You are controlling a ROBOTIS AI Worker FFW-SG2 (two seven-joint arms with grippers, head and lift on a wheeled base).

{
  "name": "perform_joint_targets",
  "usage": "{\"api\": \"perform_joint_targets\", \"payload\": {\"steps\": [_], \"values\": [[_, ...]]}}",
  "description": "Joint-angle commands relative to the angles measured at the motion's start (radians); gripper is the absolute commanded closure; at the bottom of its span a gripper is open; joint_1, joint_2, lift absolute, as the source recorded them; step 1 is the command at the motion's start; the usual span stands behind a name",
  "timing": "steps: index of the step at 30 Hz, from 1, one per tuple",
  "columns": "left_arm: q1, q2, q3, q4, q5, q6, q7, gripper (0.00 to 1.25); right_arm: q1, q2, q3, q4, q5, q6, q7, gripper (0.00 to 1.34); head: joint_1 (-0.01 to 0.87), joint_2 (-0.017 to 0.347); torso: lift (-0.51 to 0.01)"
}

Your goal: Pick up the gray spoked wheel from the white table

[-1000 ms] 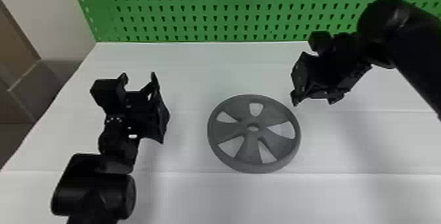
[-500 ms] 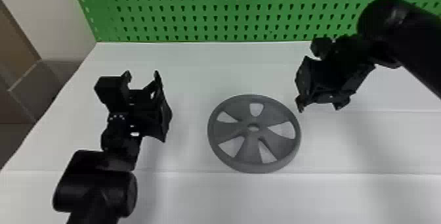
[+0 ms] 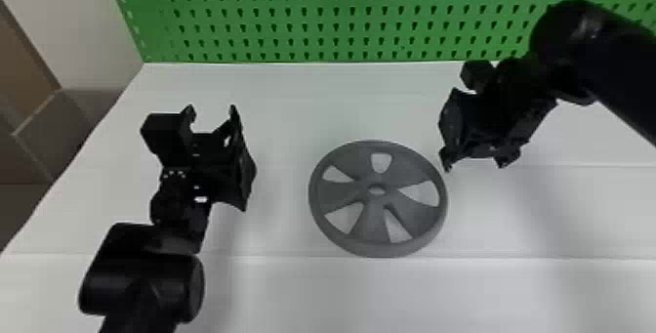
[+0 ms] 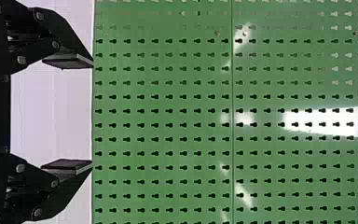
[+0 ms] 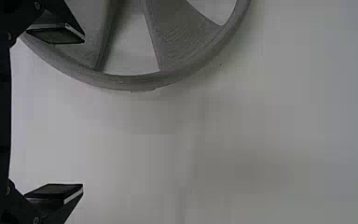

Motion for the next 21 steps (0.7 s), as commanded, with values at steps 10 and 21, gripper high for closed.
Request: {"api": "perform_joint_targets", "payload": {"steps": [10,21], "values": [[-0.002,0.000,0.000,0.002,0.000,0.000,0.000,0.49,-0.008,0.007,0.058,0.024,-0.044,-0.023,0.000,0.17,0.779,0.087,-0.075],[-0.008,0.000,-0.006,0.002,-0.003,0.003,0.000,0.49,-0.015,0.041,0.057,0.056,-0.084,-0.046,-0.057,0.17,0.779,0.087,-0.075]]}}
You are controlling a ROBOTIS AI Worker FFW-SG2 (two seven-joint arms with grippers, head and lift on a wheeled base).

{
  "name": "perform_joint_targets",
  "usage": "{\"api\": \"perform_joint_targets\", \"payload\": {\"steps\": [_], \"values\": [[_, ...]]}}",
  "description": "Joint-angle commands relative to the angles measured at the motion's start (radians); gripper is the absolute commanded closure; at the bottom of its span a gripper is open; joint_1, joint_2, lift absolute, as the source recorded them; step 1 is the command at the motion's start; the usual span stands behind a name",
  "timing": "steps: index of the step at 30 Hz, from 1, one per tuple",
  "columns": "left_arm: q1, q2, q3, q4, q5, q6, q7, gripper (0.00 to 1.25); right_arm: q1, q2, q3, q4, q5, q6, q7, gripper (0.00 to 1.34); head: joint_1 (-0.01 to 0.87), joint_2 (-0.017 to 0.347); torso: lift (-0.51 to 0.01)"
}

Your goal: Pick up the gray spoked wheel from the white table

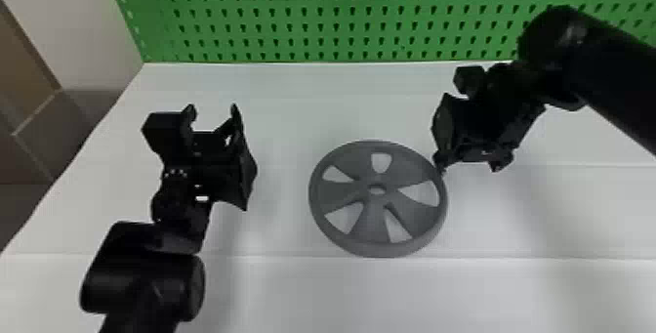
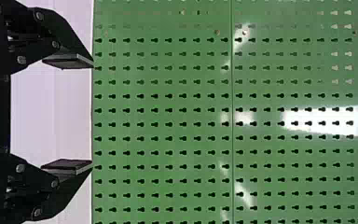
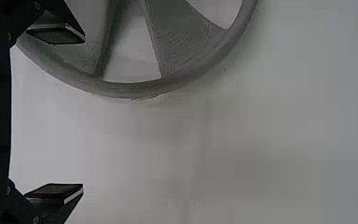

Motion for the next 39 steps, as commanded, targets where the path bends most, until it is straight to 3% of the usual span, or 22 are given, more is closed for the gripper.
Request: {"api": "perform_joint_targets", "payload": {"steps": [1,16,39], "values": [[-0.004,0.000,-0.003,0.000,-0.002,0.001,0.000,0.49,-0.001,0.019,-0.006,0.007,-0.043,-0.012,-0.048,0.17,0.779,0.087,-0.075],[-0.009,0.000,-0.007,0.000,-0.006,0.004,0.005,0.49,0.005,0.061,-0.012,0.011,-0.101,-0.041,-0.097,0.17,0.779,0.087,-0.075],[-0.010,0.000,-0.009,0.002,-0.009,0.004,0.009,0.49,0.002,0.058,0.001,0.028,-0.120,-0.050,-0.099,0.17,0.779,0.087,-0.075]]}}
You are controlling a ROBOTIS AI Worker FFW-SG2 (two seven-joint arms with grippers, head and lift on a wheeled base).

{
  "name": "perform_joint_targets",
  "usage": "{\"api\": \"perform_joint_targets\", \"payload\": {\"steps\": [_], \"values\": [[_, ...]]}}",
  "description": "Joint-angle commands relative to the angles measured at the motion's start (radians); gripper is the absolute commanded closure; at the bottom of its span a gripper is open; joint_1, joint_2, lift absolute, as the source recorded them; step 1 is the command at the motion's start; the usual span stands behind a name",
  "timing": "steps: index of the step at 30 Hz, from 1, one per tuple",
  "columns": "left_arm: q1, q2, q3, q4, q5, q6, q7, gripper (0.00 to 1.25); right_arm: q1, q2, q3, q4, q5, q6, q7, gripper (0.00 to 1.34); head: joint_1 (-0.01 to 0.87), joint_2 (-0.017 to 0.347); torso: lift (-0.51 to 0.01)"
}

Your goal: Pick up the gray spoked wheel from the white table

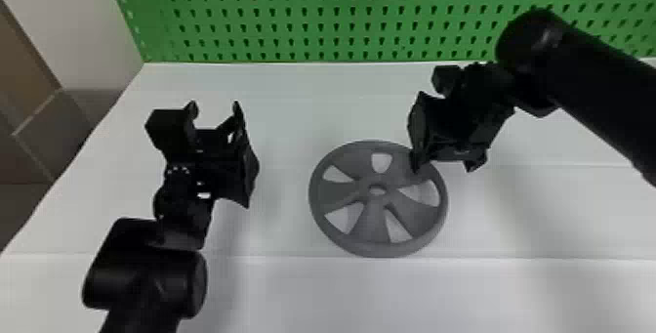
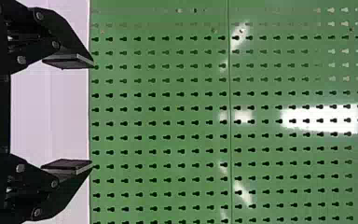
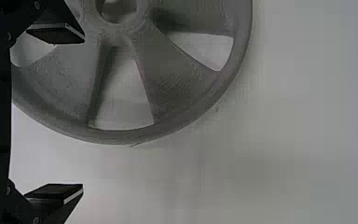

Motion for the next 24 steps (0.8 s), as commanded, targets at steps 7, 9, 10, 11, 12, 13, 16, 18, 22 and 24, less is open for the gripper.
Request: {"api": "perform_joint_targets", "payload": {"steps": [7,9,10,11,12,13,16,18,22,24], "values": [[0.001,0.000,0.000,0.001,-0.001,0.002,0.000,0.49,-0.003,-0.003,0.004,0.002,-0.005,-0.005,0.000,0.17,0.779,0.087,-0.075],[0.001,0.000,0.000,0.001,-0.001,0.002,0.002,0.49,-0.003,-0.003,0.003,0.004,-0.005,-0.005,0.000,0.17,0.779,0.087,-0.075],[0.001,0.000,0.000,0.001,-0.001,0.002,0.002,0.49,-0.003,-0.003,0.003,0.004,-0.005,-0.005,0.000,0.17,0.779,0.087,-0.075],[0.001,0.000,0.000,0.001,-0.001,0.002,0.002,0.49,-0.003,-0.003,0.003,0.004,-0.005,-0.006,0.000,0.17,0.779,0.087,-0.075],[0.001,0.000,0.000,0.001,-0.001,0.002,0.002,0.49,-0.003,-0.003,0.003,0.004,-0.005,-0.006,0.000,0.17,0.779,0.087,-0.075],[0.001,0.000,0.000,0.001,-0.001,0.002,0.002,0.49,-0.003,-0.003,0.003,0.005,-0.005,-0.006,0.000,0.17,0.779,0.087,-0.075],[0.001,0.000,0.000,0.001,-0.001,0.002,0.002,0.49,-0.001,-0.003,0.000,0.007,-0.005,-0.008,0.000,0.17,0.779,0.087,-0.075],[0.001,0.000,0.000,0.001,0.000,0.002,0.002,0.49,0.005,-0.003,-0.017,0.008,0.006,-0.011,0.000,0.17,0.779,0.087,-0.075],[0.001,0.000,0.000,0.001,0.003,0.002,0.002,0.49,0.023,0.004,-0.085,0.008,0.068,-0.011,0.000,0.17,0.779,0.087,-0.075],[0.001,0.000,0.003,0.001,0.005,0.000,0.002,0.49,0.033,0.007,-0.101,0.010,0.087,-0.014,0.000,0.17,0.779,0.087,-0.075]]}}
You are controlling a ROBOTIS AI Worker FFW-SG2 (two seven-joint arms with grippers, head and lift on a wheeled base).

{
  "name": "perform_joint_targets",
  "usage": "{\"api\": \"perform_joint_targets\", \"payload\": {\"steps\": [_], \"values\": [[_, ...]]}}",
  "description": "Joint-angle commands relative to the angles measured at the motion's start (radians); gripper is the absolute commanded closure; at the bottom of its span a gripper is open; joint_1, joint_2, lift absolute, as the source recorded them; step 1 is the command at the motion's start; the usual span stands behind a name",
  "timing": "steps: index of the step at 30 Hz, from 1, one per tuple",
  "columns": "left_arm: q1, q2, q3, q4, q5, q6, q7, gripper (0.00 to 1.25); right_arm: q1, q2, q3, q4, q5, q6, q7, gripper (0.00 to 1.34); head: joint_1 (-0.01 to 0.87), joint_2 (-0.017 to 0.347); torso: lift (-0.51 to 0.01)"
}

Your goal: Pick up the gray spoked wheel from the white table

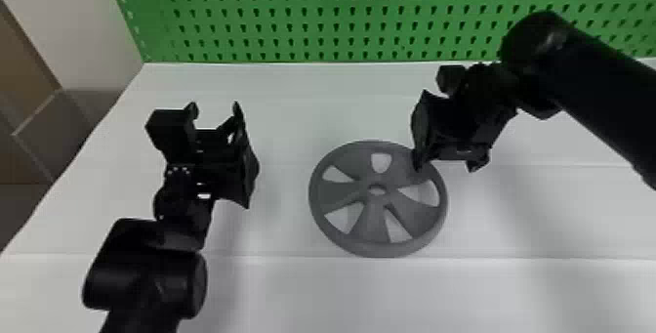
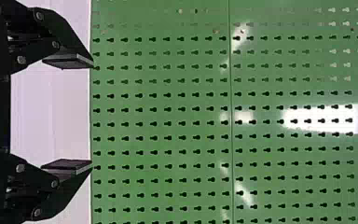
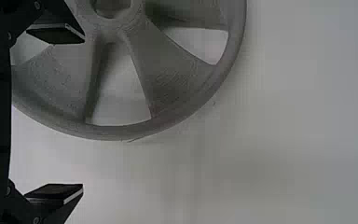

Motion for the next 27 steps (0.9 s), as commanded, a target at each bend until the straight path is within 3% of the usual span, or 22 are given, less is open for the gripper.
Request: {"api": "perform_joint_targets", "payload": {"steps": [1,8,27], "values": [[0.000,0.000,0.003,0.000,0.004,0.000,0.002,0.49,0.022,0.005,-0.057,0.001,0.056,-0.006,0.000,0.17,0.779,0.086,-0.075],[0.000,0.000,0.005,0.000,0.005,-0.002,0.002,0.49,0.050,0.024,-0.111,0.009,0.134,-0.035,0.000,0.17,0.779,0.087,-0.075],[0.001,0.000,0.001,0.000,0.011,-0.002,0.005,0.49,0.076,0.045,-0.171,0.070,0.208,-0.087,0.000,0.17,0.779,0.089,-0.075]]}}
